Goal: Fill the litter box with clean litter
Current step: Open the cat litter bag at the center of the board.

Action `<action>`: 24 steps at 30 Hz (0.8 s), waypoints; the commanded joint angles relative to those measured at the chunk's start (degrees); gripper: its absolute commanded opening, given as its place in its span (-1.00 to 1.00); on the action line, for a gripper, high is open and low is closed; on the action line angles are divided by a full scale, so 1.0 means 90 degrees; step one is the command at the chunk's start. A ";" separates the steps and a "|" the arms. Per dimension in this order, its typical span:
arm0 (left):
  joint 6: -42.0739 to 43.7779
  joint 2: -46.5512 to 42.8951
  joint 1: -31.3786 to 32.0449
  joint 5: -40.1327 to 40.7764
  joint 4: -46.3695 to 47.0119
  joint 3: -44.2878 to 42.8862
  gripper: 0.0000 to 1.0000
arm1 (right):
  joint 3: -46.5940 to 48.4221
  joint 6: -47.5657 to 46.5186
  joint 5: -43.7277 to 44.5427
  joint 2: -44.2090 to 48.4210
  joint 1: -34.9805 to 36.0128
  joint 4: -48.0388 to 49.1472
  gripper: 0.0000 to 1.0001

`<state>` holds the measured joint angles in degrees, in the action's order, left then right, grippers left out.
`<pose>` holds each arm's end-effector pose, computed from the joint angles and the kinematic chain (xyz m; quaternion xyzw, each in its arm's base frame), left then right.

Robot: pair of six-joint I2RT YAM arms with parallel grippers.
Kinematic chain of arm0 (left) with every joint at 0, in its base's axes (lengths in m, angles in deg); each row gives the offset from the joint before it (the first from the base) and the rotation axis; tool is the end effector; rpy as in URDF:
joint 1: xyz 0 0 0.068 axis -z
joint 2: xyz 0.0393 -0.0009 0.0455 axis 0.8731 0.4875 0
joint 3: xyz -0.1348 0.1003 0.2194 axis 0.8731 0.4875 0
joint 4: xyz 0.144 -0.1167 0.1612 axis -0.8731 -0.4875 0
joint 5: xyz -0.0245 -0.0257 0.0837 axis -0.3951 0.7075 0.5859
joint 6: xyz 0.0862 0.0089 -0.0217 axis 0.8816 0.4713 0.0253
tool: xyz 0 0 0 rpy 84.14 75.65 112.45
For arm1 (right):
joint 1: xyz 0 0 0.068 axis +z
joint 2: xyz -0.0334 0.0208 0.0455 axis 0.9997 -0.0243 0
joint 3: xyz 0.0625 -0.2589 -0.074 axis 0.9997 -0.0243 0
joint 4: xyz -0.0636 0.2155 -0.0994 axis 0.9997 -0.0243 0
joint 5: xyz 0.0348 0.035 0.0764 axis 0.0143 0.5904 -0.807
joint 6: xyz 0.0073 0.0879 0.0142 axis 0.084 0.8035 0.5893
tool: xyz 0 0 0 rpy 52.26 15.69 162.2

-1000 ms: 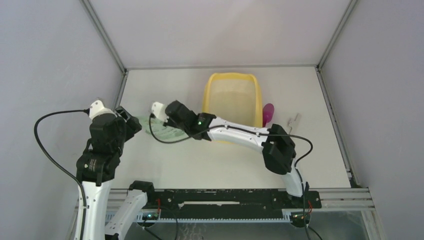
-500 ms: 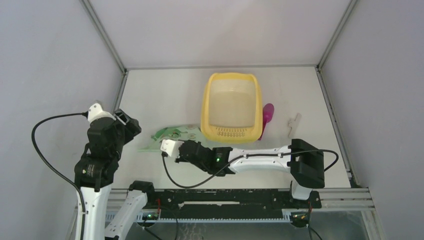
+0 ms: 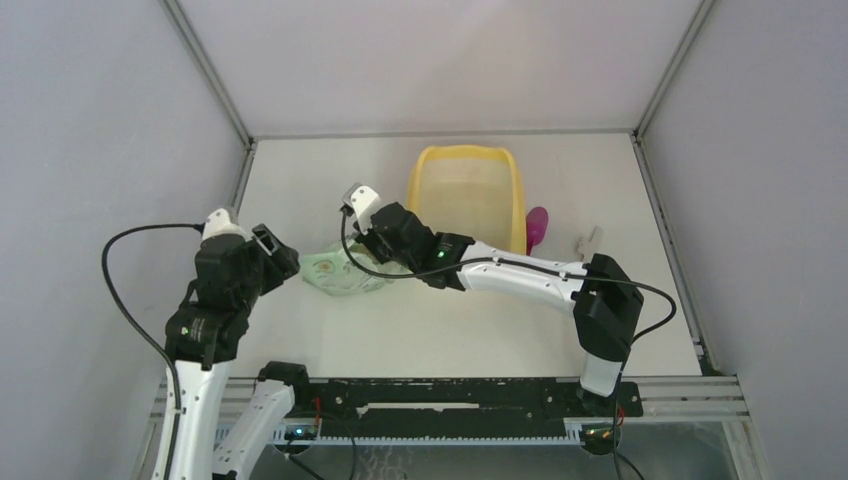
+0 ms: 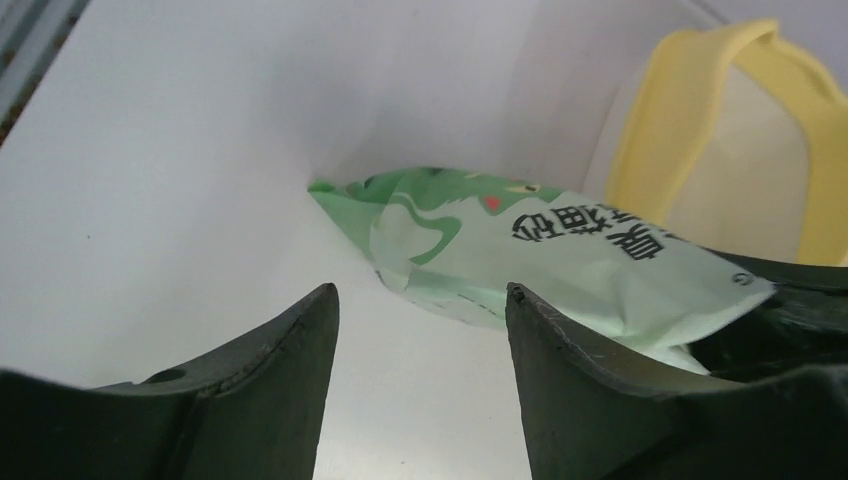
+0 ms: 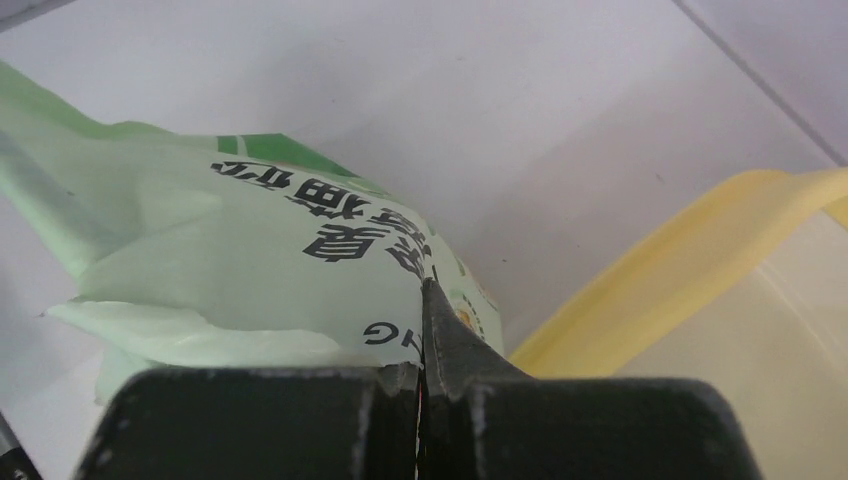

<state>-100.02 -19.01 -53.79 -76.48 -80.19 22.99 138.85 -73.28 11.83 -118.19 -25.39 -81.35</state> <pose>0.1191 0.0016 0.3439 -0.2334 0.8310 -0.0810 0.4984 0.2212 0.3909 0.2952 -0.4102 0.7290 0.1590 0.5244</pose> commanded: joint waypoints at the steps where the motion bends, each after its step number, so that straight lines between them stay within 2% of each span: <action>1: -0.0082 0.0167 0.0068 -0.0118 0.0161 0.0433 0.34 | 0.0152 0.0162 -0.0758 0.0187 0.0055 0.0366 -1.00; 7: -0.0080 0.0644 0.0070 0.0096 0.0488 0.0604 0.36 | -0.0221 0.0139 -0.1074 0.0381 -0.0044 0.0696 -1.00; 12: -0.0124 0.0735 0.0069 0.0045 0.0610 0.0608 0.36 | 0.0031 0.0084 -0.1038 0.0279 -0.0103 0.0653 -1.00; 16: -0.0232 0.0733 0.0069 -0.0270 0.0606 0.0615 0.47 | 0.0191 -0.0010 -0.0938 0.0177 -0.0068 0.0638 -1.00; 18: -0.0352 0.0713 0.0069 -0.0541 0.0619 0.0622 0.59 | 0.0215 -0.0043 -0.0896 0.0145 -0.0048 0.0638 -1.00; 24: -0.0825 0.0941 0.0069 -0.1154 0.0417 0.0560 0.61 | 0.0180 -0.0283 -0.0553 0.0103 0.0116 0.0404 -1.00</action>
<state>-103.62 -11.77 -53.45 -81.53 -76.87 27.88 137.63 -74.11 5.05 -117.75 -25.87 -80.41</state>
